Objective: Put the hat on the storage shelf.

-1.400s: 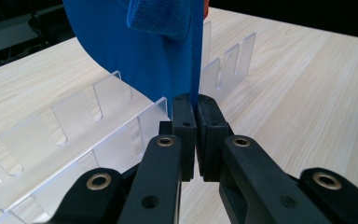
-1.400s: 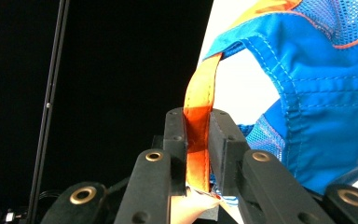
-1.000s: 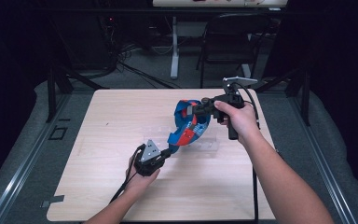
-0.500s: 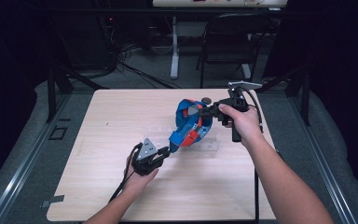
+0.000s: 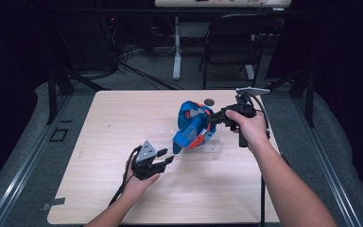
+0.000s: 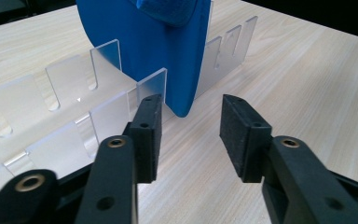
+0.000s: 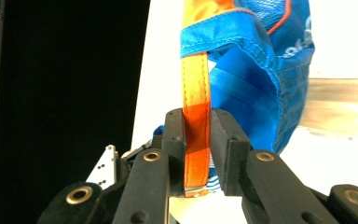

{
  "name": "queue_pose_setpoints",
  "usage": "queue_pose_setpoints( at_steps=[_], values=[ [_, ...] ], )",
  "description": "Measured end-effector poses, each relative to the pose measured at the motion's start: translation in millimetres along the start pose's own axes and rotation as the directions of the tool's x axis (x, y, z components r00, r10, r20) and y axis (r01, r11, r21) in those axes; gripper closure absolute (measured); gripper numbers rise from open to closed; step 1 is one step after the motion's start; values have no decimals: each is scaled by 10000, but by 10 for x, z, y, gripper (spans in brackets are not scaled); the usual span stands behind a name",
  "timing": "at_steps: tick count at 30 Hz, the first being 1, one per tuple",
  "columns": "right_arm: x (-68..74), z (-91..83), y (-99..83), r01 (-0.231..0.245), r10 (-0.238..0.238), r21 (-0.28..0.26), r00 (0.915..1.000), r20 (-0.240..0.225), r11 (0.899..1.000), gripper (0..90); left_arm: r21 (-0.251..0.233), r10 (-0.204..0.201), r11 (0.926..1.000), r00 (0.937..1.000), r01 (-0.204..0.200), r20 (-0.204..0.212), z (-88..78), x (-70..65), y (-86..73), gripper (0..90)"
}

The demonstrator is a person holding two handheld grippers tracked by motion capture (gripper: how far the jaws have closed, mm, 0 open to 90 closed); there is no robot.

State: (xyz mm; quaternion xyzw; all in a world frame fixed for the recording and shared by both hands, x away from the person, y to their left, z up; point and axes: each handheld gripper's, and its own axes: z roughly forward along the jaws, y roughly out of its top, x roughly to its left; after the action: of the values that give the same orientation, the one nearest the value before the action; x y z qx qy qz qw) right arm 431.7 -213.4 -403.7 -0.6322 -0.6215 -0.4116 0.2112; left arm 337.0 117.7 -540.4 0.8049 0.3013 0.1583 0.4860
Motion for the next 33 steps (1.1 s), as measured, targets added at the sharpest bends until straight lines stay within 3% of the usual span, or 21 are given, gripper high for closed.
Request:
queue_pose_setpoints(
  at_steps=[5, 12, 21, 30, 33],
  values=[
    [-41, -16, -6, -28, 30, -183, 9999, 130, 9998, 745, 70, -194, 9998, 9998, 193, 101, -37, 24, -9, 547],
    [-62, -48, -40, 17, -11, -218, 9996, 279, 9998, 741, 265, -437, 9987, 9989, 442, -175, -43, 71, -37, 522],
    [-42, -56, -66, 233, -212, -359, 9980, 594, 9991, 693, 314, -539, 9980, 9983, 546, -210, -37, 81, -52, 514],
    [-10, -58, -167, 861, -809, -496, 9918, 991, 9951, 619, 298, -602, 9977, 9978, 610, -292, -51, 106, -54, 504],
    [-20, -69, -210, 1279, -1187, -672, 9849, 1258, 9895, 606, 280, -623, 9976, 9975, 632, -320, -49, 114, -57, 504]
  ],
)
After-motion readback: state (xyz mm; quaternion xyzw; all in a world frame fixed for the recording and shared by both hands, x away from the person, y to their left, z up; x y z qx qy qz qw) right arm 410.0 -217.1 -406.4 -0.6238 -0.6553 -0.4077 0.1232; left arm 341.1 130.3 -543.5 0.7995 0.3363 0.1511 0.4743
